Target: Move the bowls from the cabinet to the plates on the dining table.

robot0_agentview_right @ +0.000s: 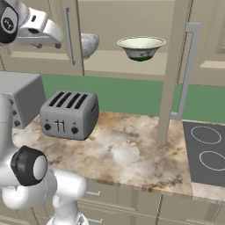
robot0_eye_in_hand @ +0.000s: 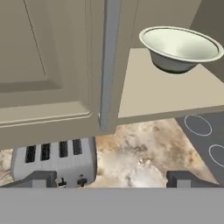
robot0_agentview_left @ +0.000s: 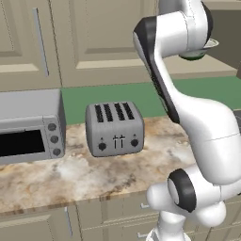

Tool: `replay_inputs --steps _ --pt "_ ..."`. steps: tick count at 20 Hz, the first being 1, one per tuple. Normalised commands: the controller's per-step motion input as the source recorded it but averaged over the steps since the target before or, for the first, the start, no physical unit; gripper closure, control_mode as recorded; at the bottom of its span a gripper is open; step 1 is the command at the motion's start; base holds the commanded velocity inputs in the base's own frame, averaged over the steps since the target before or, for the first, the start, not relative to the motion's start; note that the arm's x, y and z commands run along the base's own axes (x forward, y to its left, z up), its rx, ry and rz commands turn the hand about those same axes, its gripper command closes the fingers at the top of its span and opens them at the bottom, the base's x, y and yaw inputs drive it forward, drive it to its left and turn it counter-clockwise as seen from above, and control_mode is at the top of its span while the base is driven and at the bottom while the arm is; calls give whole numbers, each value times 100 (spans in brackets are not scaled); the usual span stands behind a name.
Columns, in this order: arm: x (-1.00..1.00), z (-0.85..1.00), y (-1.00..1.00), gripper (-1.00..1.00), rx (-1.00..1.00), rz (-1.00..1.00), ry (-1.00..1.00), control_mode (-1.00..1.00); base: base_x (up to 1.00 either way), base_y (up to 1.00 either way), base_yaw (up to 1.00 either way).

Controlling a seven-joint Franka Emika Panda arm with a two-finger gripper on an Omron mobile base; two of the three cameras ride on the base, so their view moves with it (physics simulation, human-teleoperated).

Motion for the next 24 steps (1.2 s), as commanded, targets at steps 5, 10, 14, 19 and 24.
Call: replay_inputs --steps 5,10,14,19,24 --pt "73 -30 -18 -100 8 4 -12 -100 0 0 0" --pt "79 -23 0 -100 1 14 -10 -100 0 0 0" --pt "60 -6 0 -100 0 15 -8 -100 0 0 0" --pt "26 0 -1 -100 0 6 -3 -100 0 0 0" --pt "16 -2 -2 -100 -1 3 -5 -100 0 0 0"
